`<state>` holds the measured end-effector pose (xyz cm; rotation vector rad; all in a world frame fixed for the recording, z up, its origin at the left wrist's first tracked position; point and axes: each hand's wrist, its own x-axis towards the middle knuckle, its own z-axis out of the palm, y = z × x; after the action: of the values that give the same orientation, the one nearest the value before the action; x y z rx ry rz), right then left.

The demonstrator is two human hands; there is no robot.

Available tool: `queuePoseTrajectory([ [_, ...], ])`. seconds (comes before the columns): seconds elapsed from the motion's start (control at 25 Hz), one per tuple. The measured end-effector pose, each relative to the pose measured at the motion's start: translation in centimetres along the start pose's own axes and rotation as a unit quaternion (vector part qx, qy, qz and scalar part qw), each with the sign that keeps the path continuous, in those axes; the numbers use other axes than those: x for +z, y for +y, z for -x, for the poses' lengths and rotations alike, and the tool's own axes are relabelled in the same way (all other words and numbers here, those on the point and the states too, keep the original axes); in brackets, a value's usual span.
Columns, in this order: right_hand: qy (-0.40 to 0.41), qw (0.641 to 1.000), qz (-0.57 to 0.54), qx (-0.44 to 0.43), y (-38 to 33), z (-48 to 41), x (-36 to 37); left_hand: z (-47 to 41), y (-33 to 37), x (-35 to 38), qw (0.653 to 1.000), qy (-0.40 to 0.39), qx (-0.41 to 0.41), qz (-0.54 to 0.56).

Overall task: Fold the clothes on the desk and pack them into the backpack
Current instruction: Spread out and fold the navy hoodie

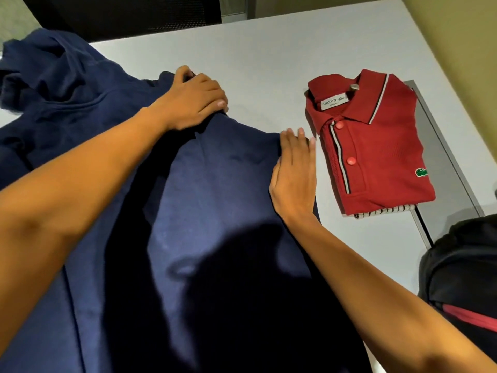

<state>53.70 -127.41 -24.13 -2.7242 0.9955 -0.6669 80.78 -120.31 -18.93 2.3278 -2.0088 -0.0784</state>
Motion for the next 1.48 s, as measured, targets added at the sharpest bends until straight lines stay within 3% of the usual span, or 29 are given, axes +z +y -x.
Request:
queuePoseTrajectory([
  [0.08,-0.032,0.995,-0.04,-0.085,-0.3,0.1,-0.5,1.0,-1.1,0.2,0.999,-0.021,0.01,-0.028],
  [0.16,-0.062,0.991,-0.063,-0.104,-0.4,0.1,-0.6,1.7,-2.2,0.0,0.998,-0.039,0.0,-0.056],
  [0.32,-0.072,0.996,0.002,-0.043,-0.1,-0.2,0.2,0.9,-2.8,-1.1,0.995,-0.003,-0.057,-0.079],
  [0.4,-0.067,0.998,0.017,0.003,-0.2,-0.3,0.5,0.5,-3.0,-1.6,0.997,0.021,-0.041,-0.056],
  [0.56,-0.049,0.996,0.016,0.079,-0.3,-0.1,0.8,1.3,-4.4,-1.4,0.999,-0.037,-0.002,0.011],
  [0.76,-0.05,0.993,0.031,0.098,0.0,0.3,0.4,0.6,-4.6,-1.0,0.991,-0.057,-0.121,0.025],
  [0.92,-0.061,0.992,0.046,0.101,0.7,0.9,0.1,-1.4,-3.3,-0.9,0.975,-0.044,-0.196,-0.091],
  [1.12,-0.067,0.99,0.05,0.113,0.7,0.7,0.0,-2.4,-3.0,-0.4,0.938,0.053,-0.328,-0.096],
  [1.28,-0.08,0.99,0.044,0.104,0.7,0.6,-0.1,0.9,1.6,-0.1,0.943,0.173,-0.281,-0.04],
  [1.36,-0.092,0.991,0.046,0.085,1.1,0.5,-0.1,3.8,5.8,1.6,0.944,0.155,-0.289,0.016],
  [1.48,-0.097,0.992,0.059,0.064,1.4,0.2,-0.1,7.0,9.2,4.9,0.922,0.061,-0.379,0.058],
])
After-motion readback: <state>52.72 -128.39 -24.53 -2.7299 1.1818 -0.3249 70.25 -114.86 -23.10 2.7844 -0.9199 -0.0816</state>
